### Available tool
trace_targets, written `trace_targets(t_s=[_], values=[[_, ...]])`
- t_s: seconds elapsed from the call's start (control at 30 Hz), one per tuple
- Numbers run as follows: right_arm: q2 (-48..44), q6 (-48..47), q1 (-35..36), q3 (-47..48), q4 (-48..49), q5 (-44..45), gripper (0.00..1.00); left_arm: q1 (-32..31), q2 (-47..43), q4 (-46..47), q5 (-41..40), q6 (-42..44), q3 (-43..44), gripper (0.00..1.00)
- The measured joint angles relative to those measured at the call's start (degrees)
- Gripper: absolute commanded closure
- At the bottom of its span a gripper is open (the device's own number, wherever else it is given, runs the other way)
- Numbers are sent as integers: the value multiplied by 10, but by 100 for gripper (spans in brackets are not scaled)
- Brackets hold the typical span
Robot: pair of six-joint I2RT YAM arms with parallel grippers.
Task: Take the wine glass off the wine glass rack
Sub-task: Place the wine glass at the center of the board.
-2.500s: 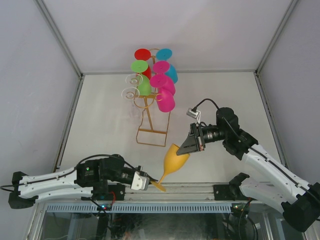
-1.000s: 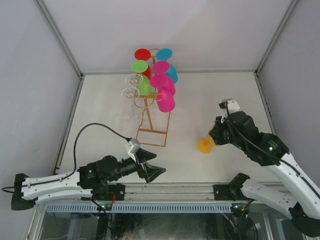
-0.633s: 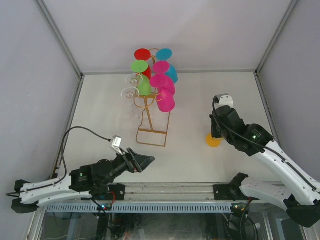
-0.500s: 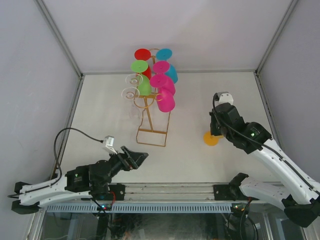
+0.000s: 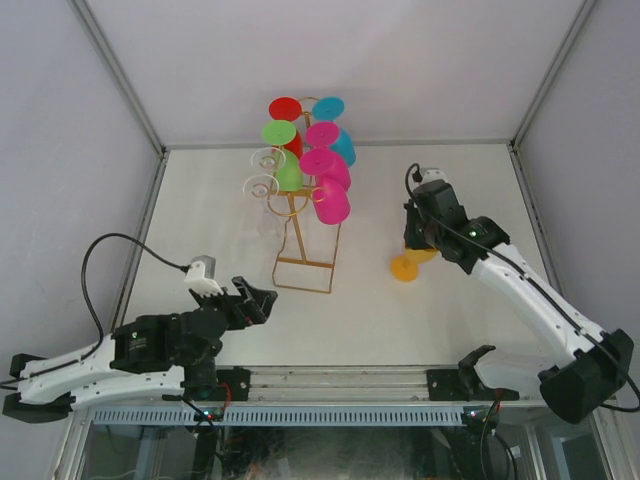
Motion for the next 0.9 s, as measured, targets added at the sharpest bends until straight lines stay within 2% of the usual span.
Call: trace_targets(t_s=[0.17, 0.47, 0.7, 0.9], values=[[82, -21, 3, 46, 13, 0, 100, 0, 20, -16, 0, 11, 1, 0], [183, -52, 12, 90, 57, 10, 100, 0, -24, -4, 5, 30, -2, 0], [280, -73, 7, 137, 80, 24, 100, 0, -16, -3, 11, 49, -2, 0], [301, -85, 7, 158, 89, 17, 100, 0, -5, -2, 13, 61, -2, 0]])
